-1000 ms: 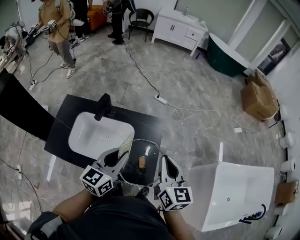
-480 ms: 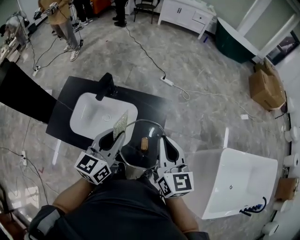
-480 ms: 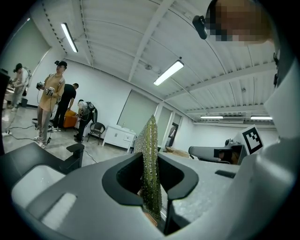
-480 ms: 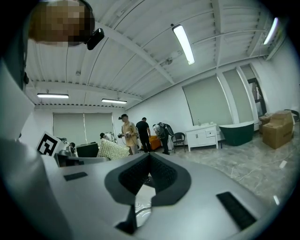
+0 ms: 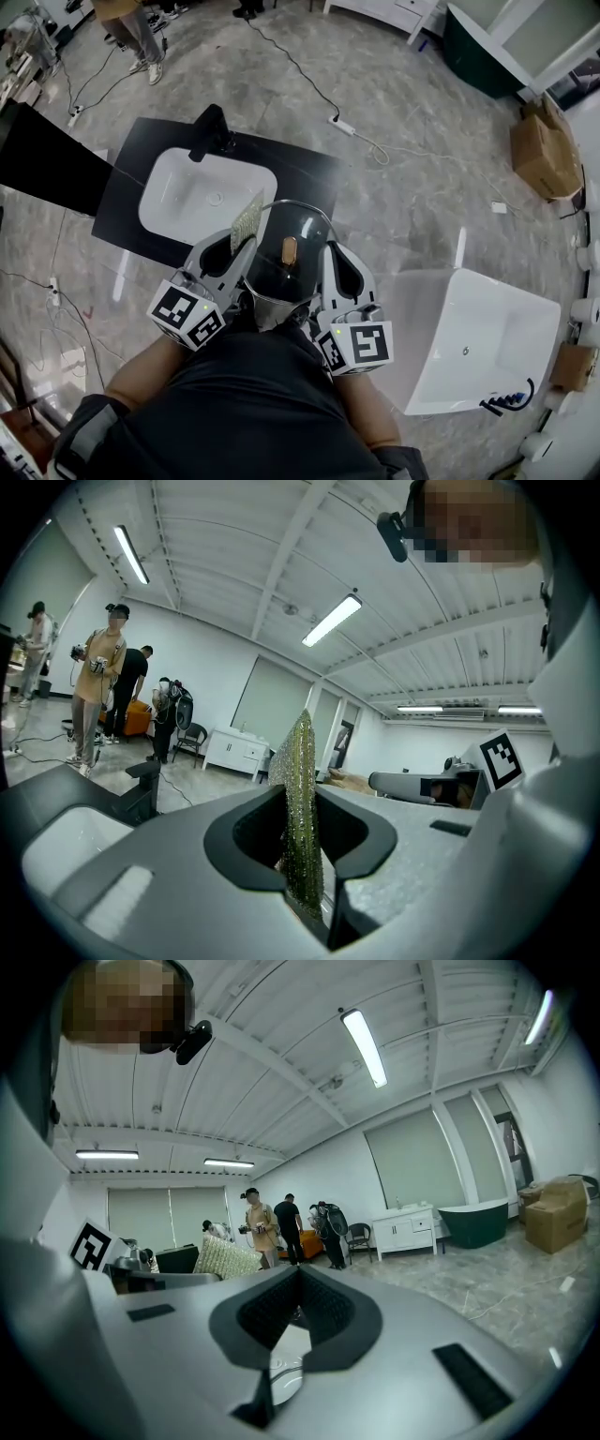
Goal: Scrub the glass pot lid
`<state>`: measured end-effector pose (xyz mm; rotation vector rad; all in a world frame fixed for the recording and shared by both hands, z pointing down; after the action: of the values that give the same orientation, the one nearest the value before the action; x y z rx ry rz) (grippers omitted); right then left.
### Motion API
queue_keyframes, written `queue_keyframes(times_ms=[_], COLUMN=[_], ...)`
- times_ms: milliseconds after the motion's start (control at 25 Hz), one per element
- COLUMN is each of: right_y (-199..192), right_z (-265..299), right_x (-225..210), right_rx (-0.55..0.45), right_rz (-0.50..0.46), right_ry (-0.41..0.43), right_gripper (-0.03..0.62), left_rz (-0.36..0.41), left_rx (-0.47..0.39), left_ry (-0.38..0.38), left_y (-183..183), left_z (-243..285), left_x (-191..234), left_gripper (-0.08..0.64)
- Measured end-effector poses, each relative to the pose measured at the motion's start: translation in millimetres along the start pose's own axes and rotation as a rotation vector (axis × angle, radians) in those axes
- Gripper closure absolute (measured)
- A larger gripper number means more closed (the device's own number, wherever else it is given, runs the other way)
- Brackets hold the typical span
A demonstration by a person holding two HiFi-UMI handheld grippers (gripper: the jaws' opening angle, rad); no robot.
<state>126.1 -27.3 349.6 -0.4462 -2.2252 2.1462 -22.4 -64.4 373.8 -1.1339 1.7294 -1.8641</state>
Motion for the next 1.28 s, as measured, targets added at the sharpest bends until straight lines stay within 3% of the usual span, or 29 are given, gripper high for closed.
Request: queue_keyframes(times_ms=[1280], right_y=[-4.0], right_z=[-3.7], right_x=[7.3], right_rx=[0.001], right_rz=[0.011], right_ry=[0.012], right_gripper=[0.586], left_rz=[0.01], left_rx=[-0.01], left_ry=[0.0], left_y=[0.1], left_z=[-3.5], left_x=[-2.1], left_gripper=[0.488])
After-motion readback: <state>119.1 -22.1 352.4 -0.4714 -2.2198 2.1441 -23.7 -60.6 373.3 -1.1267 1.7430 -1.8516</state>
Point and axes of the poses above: the fingertips, and each gripper's own axes: z forward along the fingers, x to its left, y out of its top, the point moved 2 cm from there along -z, backward along the fingers, and after that the axes turned 11 degrees about -x, right-handed, at the moved point
